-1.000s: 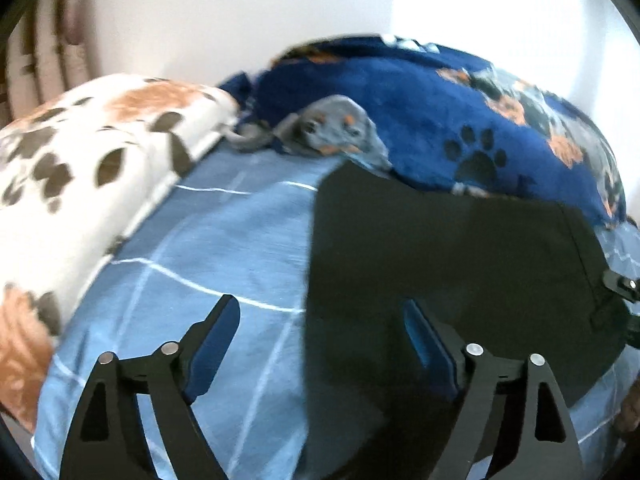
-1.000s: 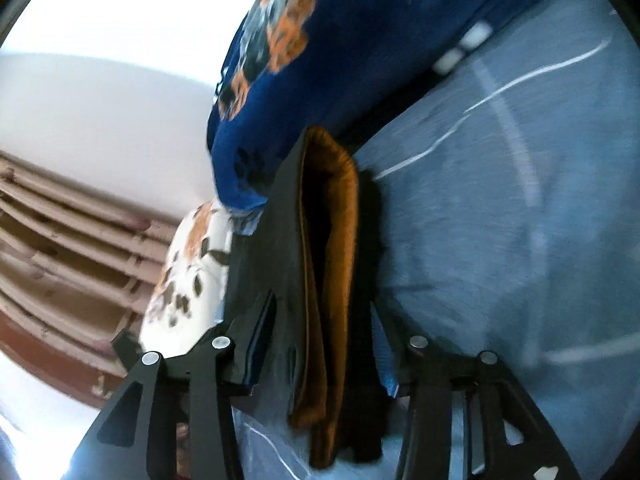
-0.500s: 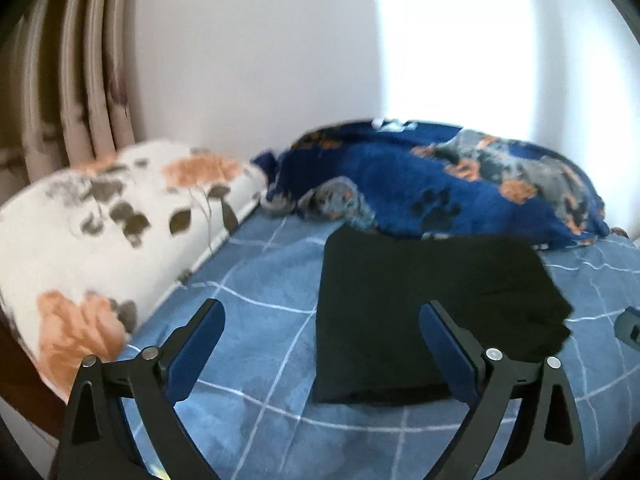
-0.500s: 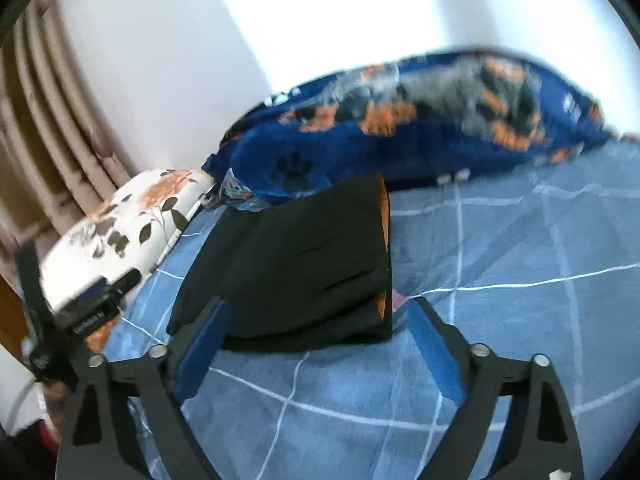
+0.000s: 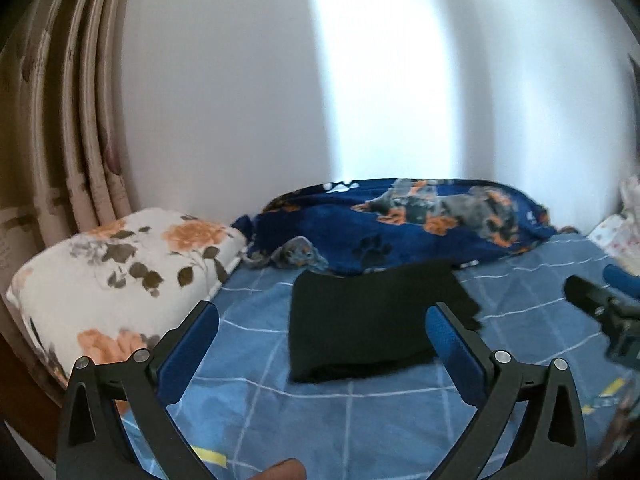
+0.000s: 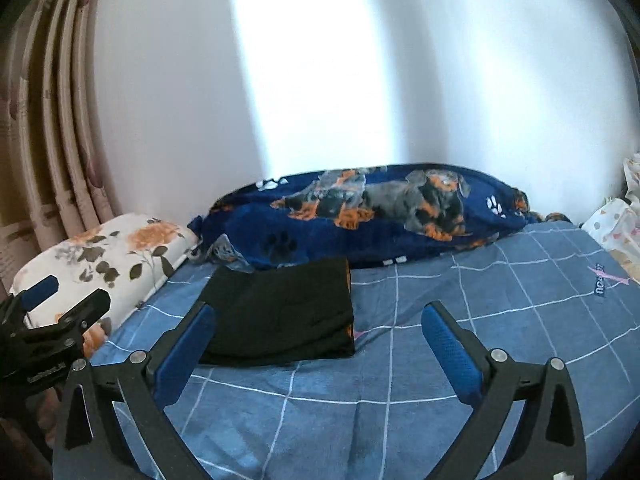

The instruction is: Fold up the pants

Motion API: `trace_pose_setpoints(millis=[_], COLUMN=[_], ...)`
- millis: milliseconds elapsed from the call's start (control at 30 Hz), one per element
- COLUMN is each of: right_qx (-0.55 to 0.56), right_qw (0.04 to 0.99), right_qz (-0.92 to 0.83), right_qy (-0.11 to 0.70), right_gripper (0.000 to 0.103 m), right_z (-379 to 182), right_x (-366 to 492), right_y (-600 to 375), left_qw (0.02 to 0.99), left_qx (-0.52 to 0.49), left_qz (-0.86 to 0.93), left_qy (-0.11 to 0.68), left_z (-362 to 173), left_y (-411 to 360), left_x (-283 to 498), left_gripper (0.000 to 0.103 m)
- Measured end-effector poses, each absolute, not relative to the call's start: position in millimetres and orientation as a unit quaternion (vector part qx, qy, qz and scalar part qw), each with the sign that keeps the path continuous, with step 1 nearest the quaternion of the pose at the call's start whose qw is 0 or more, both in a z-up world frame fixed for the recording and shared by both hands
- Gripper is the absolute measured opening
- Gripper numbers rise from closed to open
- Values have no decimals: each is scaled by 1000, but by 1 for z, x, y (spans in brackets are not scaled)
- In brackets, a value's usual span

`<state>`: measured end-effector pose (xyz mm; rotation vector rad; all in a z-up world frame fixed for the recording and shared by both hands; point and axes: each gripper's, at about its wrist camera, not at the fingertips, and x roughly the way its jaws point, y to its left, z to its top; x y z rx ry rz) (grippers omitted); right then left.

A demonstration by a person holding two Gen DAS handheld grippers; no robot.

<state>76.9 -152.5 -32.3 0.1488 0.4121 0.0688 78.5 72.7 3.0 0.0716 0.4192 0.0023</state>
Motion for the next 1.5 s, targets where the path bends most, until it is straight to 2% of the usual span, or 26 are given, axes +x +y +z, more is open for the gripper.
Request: trace_pose_setpoints(millis=[100,367,1500], right_qx=[62,44,28], right_qw=[977,977,974], right_qz=[37,47,54], right_qy=[201,205,219], right_gripper=[103,103,103], right_z=[-28,-26,-27], right_x=[65,43,26], right_y=[-148,-134,-123], left_qw=[977,987,982], left_qx=[21,13,1], left_qz=[-1,9,-25], left_qy=[214,161,187], left_z=[10,26,21], left_y=[75,85,74], left_x=[70,39,34], left_gripper=[103,103,103])
